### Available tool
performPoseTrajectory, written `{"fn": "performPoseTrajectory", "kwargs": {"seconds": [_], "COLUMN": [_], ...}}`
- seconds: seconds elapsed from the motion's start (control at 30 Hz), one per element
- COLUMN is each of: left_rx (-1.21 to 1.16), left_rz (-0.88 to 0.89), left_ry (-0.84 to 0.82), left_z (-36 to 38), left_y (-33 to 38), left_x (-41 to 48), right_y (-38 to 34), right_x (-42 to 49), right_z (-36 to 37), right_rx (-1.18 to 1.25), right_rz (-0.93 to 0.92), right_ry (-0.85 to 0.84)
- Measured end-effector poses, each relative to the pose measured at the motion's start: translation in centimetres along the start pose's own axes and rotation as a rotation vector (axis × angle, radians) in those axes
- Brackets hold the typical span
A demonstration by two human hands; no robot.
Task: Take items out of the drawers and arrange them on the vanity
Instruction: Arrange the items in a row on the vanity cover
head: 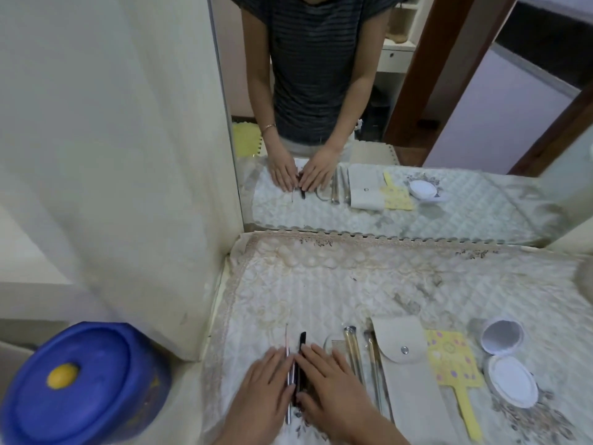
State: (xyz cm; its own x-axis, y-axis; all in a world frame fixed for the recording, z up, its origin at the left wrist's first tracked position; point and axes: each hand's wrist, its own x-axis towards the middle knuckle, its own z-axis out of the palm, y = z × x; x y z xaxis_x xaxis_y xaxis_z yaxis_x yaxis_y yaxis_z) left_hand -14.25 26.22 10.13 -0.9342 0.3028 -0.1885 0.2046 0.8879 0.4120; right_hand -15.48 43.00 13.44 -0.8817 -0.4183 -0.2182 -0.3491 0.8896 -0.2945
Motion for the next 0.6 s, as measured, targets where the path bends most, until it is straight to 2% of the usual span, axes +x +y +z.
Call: {"fn": "performPoseTrajectory", "kwargs": {"seconds": [0.2, 0.6], "left_rx": [0.049, 0.075], "left_rz": [0.002, -0.013], "left_ry": [0.078, 0.166], "left_z": [0.6, 1.5], "left_y": [0.5, 2.0], "left_x": [-0.1, -0.5], "right_y": [1.6, 2.7], "right_x": [-1.4, -3.1], "right_z": [0.3, 0.4], "right_rx": [0.058, 0.096], "right_rz": [-0.019, -0.032], "right_ry": [0.140, 0.225]}}
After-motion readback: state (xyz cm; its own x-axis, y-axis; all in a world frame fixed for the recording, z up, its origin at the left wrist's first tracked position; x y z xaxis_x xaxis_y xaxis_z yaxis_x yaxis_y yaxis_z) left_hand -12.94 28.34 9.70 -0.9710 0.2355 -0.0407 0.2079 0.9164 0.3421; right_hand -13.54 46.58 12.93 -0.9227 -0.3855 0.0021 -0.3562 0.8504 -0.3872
